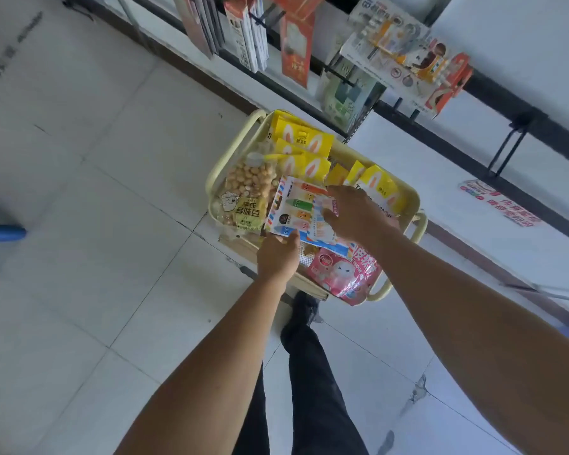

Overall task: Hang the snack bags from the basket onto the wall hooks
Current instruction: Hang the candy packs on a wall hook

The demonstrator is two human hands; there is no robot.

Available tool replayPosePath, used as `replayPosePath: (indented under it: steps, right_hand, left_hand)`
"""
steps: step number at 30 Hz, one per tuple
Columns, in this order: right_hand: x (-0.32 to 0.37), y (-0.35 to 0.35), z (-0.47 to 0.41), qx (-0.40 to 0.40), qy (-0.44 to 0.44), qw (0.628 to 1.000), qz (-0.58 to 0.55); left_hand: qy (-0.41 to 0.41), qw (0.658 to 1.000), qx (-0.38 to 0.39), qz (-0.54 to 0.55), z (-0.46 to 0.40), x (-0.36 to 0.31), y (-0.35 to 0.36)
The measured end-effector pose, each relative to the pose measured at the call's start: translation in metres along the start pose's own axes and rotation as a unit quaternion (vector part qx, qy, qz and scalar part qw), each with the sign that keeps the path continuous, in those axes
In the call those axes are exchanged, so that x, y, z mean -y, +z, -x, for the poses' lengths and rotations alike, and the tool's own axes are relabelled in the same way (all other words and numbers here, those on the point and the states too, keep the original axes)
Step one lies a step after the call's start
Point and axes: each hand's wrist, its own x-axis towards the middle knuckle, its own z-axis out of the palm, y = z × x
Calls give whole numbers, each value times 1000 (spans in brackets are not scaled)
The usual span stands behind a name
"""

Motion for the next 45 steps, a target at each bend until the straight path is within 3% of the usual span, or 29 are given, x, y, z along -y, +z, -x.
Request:
replayPosePath:
  steps: [4, 7, 13, 19, 33, 37, 40, 45]
  right_hand:
    - [-17, 14, -22, 14, -2, 1000, -2]
    - [-24, 17, -28, 13, 5, 1000, -19]
    - [-35, 13, -26, 33, 28, 996, -74]
    - [-44, -4, -10, 18, 61, 982, -176]
    - [8, -138, 93, -52, 60, 941, -328]
    - [22, -169, 123, -86, 99, 872, -471]
    - [35, -187, 147, -85, 118, 801, -581]
    - [54, -205, 186, -147, 56, 768, -621]
  left_hand:
    - [-76, 964, -24, 252, -22, 0, 17]
    - [-106, 941, -16, 321, -26, -5, 21]
    - [-95, 955, 0, 281, -25, -11, 24]
    - [-39, 940, 47, 335, -6, -31, 8]
    - [107, 934, 126, 316, 76, -120, -95]
    - [274, 931, 121, 208, 108, -135, -127]
    - [411, 903, 82, 96, 134, -152, -143]
    - [451, 881, 120, 76, 167, -173, -161]
